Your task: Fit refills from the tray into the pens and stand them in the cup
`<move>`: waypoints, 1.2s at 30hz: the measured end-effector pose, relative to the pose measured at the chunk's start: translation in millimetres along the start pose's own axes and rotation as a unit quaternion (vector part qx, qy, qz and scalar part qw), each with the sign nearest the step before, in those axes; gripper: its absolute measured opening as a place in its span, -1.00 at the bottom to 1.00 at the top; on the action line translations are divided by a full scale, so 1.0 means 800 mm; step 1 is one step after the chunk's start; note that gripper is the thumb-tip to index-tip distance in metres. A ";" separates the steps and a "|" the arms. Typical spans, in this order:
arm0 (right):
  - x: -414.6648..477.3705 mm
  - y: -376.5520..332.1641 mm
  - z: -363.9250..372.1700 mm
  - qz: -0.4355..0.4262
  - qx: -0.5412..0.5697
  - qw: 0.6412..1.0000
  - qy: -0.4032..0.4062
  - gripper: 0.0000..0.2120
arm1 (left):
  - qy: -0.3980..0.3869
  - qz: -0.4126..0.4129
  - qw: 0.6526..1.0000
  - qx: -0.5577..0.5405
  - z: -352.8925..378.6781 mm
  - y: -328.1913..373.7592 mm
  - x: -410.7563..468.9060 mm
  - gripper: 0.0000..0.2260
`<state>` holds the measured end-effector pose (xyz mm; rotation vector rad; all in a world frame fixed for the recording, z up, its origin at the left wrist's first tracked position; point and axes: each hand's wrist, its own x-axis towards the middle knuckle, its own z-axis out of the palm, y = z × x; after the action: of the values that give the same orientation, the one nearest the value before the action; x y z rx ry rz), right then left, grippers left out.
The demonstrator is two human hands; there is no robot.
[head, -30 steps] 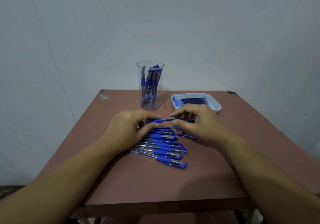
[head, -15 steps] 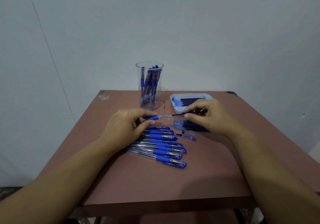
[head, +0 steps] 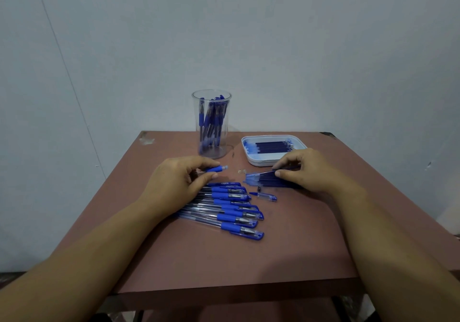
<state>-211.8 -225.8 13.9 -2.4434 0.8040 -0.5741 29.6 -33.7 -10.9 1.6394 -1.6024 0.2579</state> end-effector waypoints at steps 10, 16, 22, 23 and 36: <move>0.000 -0.001 0.001 0.006 -0.011 1.000 -0.018 -0.86 | -0.006 0.006 1.000 0.004 -0.001 0.002 0.000 -0.78; 0.022 -0.005 -0.016 -0.010 -0.010 0.998 0.058 -0.90 | 0.003 0.005 1.000 0.006 -0.002 -0.002 0.002 -0.79; 0.076 -0.003 -0.032 0.045 -0.108 0.993 -0.030 -0.82 | 0.004 -0.001 1.000 0.007 -0.002 -0.006 0.006 -0.80; 0.084 0.000 -0.031 0.055 -0.111 0.991 -0.046 -0.81 | 0.008 -0.004 1.000 0.005 -0.002 -0.007 0.006 -0.80; 0.110 0.013 -0.012 0.068 -0.155 0.980 -0.107 -0.88 | 0.012 0.007 1.000 0.005 -0.003 -0.010 0.011 -0.79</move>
<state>-156.5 -292.4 35.7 -2.6423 1.0215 -0.1371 39.0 -39.8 -6.9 1.6280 -1.5964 0.2934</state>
